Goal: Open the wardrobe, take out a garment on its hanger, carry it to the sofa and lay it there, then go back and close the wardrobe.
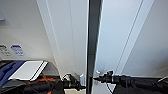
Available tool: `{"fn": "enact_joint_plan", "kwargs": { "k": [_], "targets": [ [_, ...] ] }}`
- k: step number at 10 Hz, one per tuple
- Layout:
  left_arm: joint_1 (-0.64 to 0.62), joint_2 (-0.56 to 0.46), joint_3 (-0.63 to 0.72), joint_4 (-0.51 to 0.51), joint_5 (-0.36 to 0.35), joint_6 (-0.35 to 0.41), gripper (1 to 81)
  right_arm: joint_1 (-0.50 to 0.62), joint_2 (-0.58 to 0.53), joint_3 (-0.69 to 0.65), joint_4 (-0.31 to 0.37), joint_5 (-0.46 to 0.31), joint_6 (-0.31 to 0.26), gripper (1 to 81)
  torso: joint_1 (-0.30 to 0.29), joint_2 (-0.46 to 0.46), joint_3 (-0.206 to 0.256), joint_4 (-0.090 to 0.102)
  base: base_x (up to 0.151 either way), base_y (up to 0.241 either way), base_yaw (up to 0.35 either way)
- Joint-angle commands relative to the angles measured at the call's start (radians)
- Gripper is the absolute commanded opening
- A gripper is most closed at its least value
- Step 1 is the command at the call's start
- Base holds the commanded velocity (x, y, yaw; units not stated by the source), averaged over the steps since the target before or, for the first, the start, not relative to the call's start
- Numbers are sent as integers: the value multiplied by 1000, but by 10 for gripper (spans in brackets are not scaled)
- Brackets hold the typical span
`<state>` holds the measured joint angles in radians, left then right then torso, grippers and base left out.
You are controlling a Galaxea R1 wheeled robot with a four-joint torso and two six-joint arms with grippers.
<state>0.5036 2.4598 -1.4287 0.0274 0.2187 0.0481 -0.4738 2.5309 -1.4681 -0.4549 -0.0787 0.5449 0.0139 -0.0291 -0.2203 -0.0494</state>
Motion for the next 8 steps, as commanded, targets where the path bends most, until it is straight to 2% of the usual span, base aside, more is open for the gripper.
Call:
{"fn": "enact_joint_plan", "kwargs": {
  "k": [1, 5, 7, 8],
  "targets": [
    [17, -177, 364, 17, -21, 3, 811, -30, -82, 295, -38, 6, 38, 811, 0, 0, 0, 0, 0, 0, 0],
    [120, -379, 501, 58, -22, 6, 811, -134, -336, 423, -91, 120, 36, 811, 0, 0, 0, 0, 0, 0, 0],
    [198, -472, 510, 72, -53, 9, 811, -170, -495, 497, -105, 160, 36, 811, 0, 0, 0, 0, 0, 0, 0],
    [241, -522, 527, 75, -105, 10, 811, -171, -576, 536, -108, 172, 36, 811, 0, 0, 0, 0, 0, 0, 0]
  ]
}}
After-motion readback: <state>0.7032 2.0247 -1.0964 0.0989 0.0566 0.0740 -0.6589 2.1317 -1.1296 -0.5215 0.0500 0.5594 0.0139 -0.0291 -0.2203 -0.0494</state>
